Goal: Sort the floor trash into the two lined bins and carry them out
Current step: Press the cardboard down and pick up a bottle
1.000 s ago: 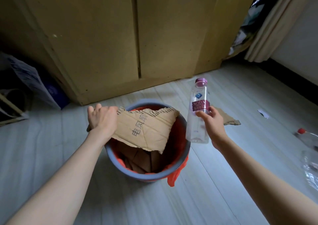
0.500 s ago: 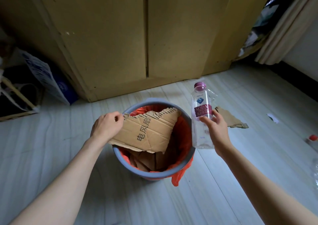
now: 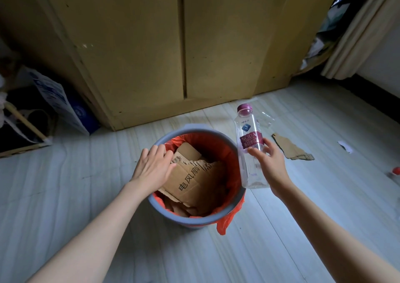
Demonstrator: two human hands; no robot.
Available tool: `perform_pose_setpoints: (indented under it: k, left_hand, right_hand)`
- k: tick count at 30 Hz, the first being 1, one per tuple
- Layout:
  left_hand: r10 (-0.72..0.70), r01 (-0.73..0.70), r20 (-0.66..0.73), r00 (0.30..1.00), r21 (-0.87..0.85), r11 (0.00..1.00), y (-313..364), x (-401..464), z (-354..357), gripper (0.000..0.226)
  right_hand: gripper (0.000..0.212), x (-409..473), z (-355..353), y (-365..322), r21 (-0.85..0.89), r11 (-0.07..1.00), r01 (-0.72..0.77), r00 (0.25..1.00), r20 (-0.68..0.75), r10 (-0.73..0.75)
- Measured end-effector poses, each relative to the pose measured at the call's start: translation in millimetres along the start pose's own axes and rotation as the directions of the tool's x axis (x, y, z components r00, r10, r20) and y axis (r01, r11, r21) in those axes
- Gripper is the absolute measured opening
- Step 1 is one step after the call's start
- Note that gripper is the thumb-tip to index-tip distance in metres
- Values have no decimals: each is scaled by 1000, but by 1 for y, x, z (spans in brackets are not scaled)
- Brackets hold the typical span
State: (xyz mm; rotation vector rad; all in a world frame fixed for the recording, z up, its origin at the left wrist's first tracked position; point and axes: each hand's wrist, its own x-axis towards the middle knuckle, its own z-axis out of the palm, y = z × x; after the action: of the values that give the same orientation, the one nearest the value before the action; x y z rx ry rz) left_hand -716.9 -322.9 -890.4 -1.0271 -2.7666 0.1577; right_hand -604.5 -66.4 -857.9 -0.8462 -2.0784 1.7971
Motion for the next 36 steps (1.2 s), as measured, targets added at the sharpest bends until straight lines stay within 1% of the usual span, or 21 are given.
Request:
perform_pose_setpoints:
  k: [2,3,4,6,8,10,12,14,17,21,23,27,31,33,34,35,36]
  left_hand:
    - [41,-41,-3,999,83,996,-1,1,7,30]
    - [74,-75,10,997,120,990,0,2,10,38]
    - [103,-110,55,993,147,983,3,3,11,48]
    - [176,-204,188,966,140,969,16,4,15,68]
    - [235,-290,347,908,118,950,32,4,24,68]
    - [207,-297,529,823,90,951,51,2,33,63]
    - [169,-266,635,754,60,962,61,-2,47,62]
    - [140,-254,695,705,63,965,66,-2,56,64]
    - [117,-267,725,679,95,959,72,5,61,67]
    - [107,-225,756,646,55,973,76,12,68,71]
    - [98,-198,762,640,40,979,77,11,72,74]
    - [63,-183,759,647,74,980,84,12,80,75]
    - [44,-137,789,613,51,989,91,15,80,77]
    - [49,-75,810,584,-6,997,91,20,77,69]
    - [52,-28,820,570,-44,999,90,25,74,61]
    - [55,32,825,562,-88,996,87,31,71,53]
    - [53,113,818,573,-144,983,85,37,67,47]
  right_hand:
    - [53,1,-1,1,-3,1000,-1,1000,0,1]
    - [54,2,-1,2,-7,1000,0,1000,0,0]
    - [51,2,-1,3,-11,1000,0,1000,-2,0]
    - [48,4,-2,5,-16,1000,0,1000,-5,-1]
    - [47,6,-1,4,-25,1000,6,1000,-6,-7]
    - [42,8,0,4,-24,1000,11,1000,-10,-11]
    - [38,11,1,3,-20,1000,13,1000,-11,-14]
    - [43,15,2,3,-15,1000,16,1000,-10,-16]
    - [56,20,1,4,4,1000,9,1000,-23,-9]
    - [46,27,-1,9,-5,1000,6,1000,-14,-6]
    - [44,28,-2,10,-27,1000,13,1000,-14,-14]
    - [43,33,-1,13,-76,996,39,999,-31,-42]
    - [40,31,-4,16,-79,996,32,999,-24,-34]
    - [42,29,-5,17,-90,996,19,1000,-17,-20]
    - [46,27,-6,16,-93,995,20,1000,-5,-21]
    - [51,26,-8,17,-97,995,19,1000,8,-18]
    - [57,26,-9,17,-100,995,14,1000,19,-12]
